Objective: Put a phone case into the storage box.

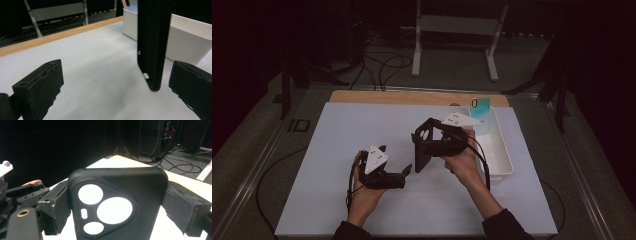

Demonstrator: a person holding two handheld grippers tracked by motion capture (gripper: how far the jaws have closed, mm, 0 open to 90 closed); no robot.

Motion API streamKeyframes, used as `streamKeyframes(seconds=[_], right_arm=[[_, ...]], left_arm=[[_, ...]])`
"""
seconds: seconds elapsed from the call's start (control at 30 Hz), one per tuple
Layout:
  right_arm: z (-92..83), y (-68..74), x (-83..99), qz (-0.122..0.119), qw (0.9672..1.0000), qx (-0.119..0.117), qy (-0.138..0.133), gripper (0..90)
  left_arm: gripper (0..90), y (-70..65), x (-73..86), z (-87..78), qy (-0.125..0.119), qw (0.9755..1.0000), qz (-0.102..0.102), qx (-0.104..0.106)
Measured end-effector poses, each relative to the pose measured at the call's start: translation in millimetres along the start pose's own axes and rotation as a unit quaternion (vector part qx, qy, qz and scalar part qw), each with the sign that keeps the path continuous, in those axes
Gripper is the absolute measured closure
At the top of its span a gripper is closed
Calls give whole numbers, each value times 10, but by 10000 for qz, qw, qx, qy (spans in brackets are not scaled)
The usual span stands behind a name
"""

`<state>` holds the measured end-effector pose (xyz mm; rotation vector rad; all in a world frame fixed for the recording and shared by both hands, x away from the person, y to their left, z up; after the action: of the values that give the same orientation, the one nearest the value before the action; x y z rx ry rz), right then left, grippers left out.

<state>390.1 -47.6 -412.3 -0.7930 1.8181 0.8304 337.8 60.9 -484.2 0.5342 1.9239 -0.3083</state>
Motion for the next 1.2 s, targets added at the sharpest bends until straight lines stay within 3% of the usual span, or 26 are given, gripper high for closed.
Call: streamKeyframes(seconds=[0.17, 0.63, 0.83, 1.2], right_arm=[[-13, -24, 4, 25, 10000, 60, -16, 140], [-51, -59, 12, 11, 9999, 124, -4, 140], [-50, -65, 3, 4, 9999, 145, -20, 140], [-69, -128, -1, 8, 9997, 258, -2, 140]], left_arm=[[0, 117, 46, -77, -142, 9999, -26, -26], [0, 469, 283, -324, -219, 9993, -82, -297], [0, 622, 408, -439, -170, 9985, -49, -517], [0, 817, 684, -516, -57, 9973, -160, -715]])
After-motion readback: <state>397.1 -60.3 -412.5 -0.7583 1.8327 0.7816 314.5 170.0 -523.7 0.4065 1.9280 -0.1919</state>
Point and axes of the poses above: each handheld gripper's, and its own axes: z roughly forward along the jaws, x roughly out of its underside, y roughly to its left, the point moved 10 cm from there along z, roughly forward along the jaws, and after that the axes turned 8 degrees about -x, right-handed, at the moved point
